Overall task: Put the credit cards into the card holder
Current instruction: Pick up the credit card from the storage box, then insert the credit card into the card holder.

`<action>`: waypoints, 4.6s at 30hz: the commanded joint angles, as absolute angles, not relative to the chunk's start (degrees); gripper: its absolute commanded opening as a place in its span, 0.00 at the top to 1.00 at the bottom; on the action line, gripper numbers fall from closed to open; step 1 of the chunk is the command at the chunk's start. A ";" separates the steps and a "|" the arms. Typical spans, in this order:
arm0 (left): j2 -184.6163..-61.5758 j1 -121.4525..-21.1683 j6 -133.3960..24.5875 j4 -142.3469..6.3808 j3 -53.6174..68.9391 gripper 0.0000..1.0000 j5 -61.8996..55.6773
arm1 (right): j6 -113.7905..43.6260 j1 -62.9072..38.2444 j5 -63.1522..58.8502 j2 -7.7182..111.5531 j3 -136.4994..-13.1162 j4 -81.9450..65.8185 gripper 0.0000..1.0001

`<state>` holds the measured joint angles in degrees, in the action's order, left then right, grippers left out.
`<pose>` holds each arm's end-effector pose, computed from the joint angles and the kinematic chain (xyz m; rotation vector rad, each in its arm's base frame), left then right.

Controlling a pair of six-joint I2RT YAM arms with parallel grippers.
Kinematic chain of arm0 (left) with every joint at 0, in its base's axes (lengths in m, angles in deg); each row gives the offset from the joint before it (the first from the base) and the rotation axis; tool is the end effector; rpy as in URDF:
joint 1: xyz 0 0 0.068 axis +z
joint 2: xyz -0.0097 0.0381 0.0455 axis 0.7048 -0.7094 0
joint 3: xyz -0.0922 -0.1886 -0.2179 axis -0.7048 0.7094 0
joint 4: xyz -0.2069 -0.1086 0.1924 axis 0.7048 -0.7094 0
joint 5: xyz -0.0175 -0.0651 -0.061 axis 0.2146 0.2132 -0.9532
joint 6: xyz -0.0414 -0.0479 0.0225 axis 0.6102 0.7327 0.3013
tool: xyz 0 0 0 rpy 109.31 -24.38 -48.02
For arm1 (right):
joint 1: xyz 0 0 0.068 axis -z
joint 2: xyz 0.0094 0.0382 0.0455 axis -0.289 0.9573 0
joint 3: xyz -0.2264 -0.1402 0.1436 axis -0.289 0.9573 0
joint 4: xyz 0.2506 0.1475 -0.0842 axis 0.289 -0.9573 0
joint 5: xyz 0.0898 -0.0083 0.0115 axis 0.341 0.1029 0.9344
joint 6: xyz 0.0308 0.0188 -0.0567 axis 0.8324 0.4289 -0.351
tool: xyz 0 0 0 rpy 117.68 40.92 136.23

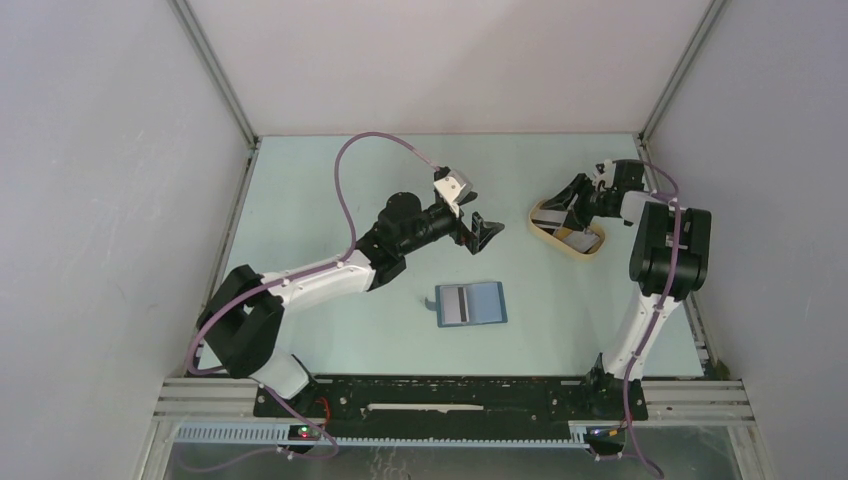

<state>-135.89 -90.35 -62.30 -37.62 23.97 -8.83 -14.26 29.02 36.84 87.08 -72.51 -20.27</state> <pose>0.2798 -0.3036 0.3045 0.7660 1.4449 -0.8582 0.4627 -0.0604 0.1336 0.5246 2.3947 1.1386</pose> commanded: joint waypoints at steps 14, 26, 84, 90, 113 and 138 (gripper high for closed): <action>-135.76 -89.64 -61.68 -35.81 23.73 0.00 -9.95 | -12.01 31.17 40.43 84.63 -73.39 -18.81 0.38; -135.67 -89.50 -61.68 -35.80 23.82 0.00 -10.06 | -13.08 33.43 41.34 82.82 -72.08 -19.75 0.38; -133.33 -88.32 -58.71 -32.81 27.84 0.00 -11.85 | -37.55 45.92 38.81 70.06 -64.52 -39.81 1.00; -130.06 -87.84 -53.41 -25.76 34.19 0.00 -12.87 | -47.37 48.66 45.84 63.01 -63.27 -45.72 1.00; -111.83 -87.86 -40.64 -15.42 60.04 0.00 -28.58 | -109.09 -4.96 43.87 43.51 -64.89 -77.37 1.00; -132.79 -91.27 -24.68 -0.92 57.15 0.40 -41.32 | -102.46 -12.36 47.75 58.99 -71.15 -83.96 1.00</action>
